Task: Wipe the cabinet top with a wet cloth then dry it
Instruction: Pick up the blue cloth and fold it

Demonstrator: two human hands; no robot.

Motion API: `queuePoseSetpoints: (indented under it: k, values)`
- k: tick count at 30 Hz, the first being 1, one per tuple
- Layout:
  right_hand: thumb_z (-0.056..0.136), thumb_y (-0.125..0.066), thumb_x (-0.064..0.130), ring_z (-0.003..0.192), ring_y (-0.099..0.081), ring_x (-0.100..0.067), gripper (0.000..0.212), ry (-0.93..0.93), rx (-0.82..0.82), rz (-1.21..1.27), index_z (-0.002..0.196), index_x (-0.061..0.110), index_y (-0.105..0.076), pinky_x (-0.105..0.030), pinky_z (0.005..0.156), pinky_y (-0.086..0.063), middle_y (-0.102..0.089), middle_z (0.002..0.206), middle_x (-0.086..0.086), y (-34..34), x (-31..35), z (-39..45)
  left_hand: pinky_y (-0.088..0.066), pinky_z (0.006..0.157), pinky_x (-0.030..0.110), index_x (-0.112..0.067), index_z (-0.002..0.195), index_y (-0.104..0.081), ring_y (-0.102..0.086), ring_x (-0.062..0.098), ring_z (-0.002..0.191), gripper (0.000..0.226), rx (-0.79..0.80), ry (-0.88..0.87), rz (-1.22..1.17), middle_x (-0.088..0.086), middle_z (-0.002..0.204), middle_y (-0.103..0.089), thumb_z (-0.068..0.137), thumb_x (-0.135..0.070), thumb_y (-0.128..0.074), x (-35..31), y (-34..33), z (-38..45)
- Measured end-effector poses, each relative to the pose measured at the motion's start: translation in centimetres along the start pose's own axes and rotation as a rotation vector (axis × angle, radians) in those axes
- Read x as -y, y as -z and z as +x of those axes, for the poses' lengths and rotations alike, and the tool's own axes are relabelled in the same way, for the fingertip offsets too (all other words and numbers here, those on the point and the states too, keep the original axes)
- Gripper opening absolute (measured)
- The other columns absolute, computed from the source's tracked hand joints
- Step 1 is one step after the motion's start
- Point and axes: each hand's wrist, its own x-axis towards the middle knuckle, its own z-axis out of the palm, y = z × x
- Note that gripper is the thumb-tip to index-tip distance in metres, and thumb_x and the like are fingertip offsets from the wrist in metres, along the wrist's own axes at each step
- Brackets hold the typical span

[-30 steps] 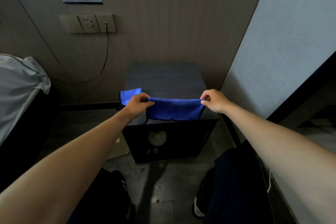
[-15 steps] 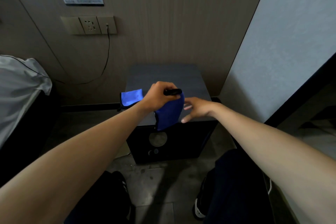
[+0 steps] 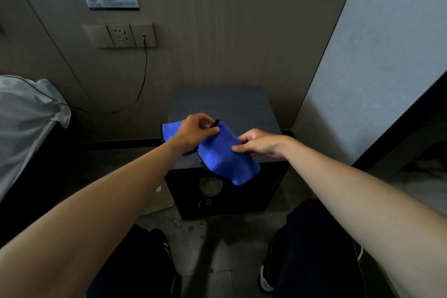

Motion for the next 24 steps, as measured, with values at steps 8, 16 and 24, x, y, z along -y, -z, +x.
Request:
queuePoseSetpoints:
  k: [8, 16, 24]
  values:
    - [0.097, -0.061, 0.02, 0.085, -0.065, -0.016, 0.017, -0.015, -0.18, 0.258, 0.109, 0.01, -0.068, -0.031, 0.077, -0.052, -0.071, 0.096, -0.005, 0.5, 0.4, -0.3, -0.044, 0.058, 0.029, -0.013, 0.087, -0.056, -0.052, 0.013, 0.052, 0.038, 0.194, 0.303, -0.148, 0.003, 0.062, -0.058, 0.092, -0.051, -0.056, 1.5, -0.6, -1.7]
    - [0.094, -0.064, 0.013, 0.11, -0.066, -0.023, 0.034, -0.013, -0.262, 0.521, 0.127, 0.004, -0.062, -0.036, 0.097, -0.053, -0.069, 0.119, -0.011, 1.3, 0.1, 0.3, -0.048, 0.074, 0.024, -0.03, 0.109, -0.056, -0.061, 0.01, 0.067, 0.021, 0.336, 0.365, -0.656, -0.002, 0.077, -0.064, 0.094, -0.043, -0.058, -0.2, -1.5, -2.9]
    - [0.08, -0.075, -0.004, 0.109, -0.066, -0.021, 0.061, 0.007, -0.287, 0.488, 0.132, 0.015, -0.046, -0.034, 0.088, -0.055, -0.068, 0.12, -0.011, 1.6, 0.6, -0.5, -0.05, 0.066, 0.02, -0.012, 0.111, -0.068, -0.057, 0.005, 0.064, 0.038, 0.123, 0.106, -0.424, -0.008, 0.063, -0.061, 0.076, -0.005, -0.081, -0.1, -1.3, -2.0]
